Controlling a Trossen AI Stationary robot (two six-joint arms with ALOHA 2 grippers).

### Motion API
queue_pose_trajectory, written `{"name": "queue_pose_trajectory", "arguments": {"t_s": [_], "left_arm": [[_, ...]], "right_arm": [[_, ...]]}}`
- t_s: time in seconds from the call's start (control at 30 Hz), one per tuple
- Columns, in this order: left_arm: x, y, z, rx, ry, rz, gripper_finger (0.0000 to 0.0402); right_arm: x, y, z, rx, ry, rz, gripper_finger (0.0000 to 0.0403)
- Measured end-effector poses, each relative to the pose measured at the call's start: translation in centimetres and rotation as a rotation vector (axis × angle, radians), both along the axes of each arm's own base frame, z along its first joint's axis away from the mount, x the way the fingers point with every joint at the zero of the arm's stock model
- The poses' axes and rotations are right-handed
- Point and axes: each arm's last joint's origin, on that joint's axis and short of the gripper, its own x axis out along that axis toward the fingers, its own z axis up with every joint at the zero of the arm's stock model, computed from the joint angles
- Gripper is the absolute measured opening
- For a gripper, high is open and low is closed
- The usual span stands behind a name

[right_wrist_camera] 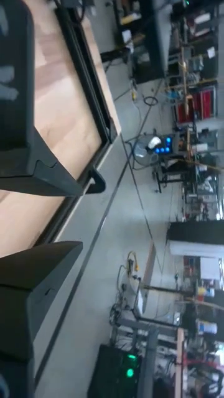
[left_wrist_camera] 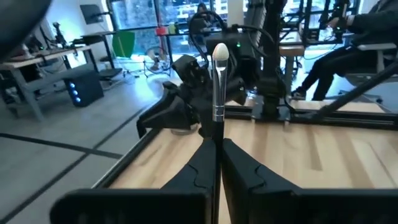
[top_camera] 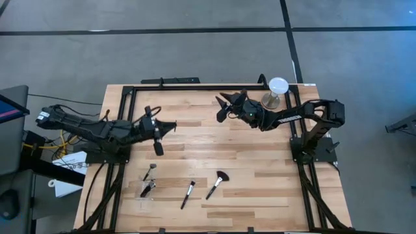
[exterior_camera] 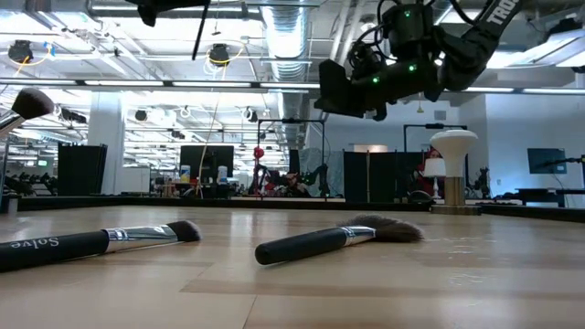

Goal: Put items in baskets/containers
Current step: Put the eyeshadow brush into the transparent organizer

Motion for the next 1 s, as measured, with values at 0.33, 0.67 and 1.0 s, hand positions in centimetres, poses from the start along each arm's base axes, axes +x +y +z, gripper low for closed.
{"name": "queue_pose_trajectory", "arguments": {"t_s": [0.33, 0.67, 1.0], "left_arm": [[0.5, 2.4, 0.4, 0.087, -0.003, 0.012, 0.0012], [0.7, 3.2, 0.3, 0.096, 0.004, -0.075, 0.0013], [0.7, 3.2, 0.0, 0.096, 0.035, -0.082, 0.0012]], "right_arm": [[-0.5, -1.0, 0.2, 0.009, -0.025, -0.116, 0.0118], [-0.4, -0.1, 0.4, 0.018, -0.054, -0.210, 0.0118], [0.1, -0.1, 1.4, 0.011, -0.083, -0.222, 0.0118]]}}
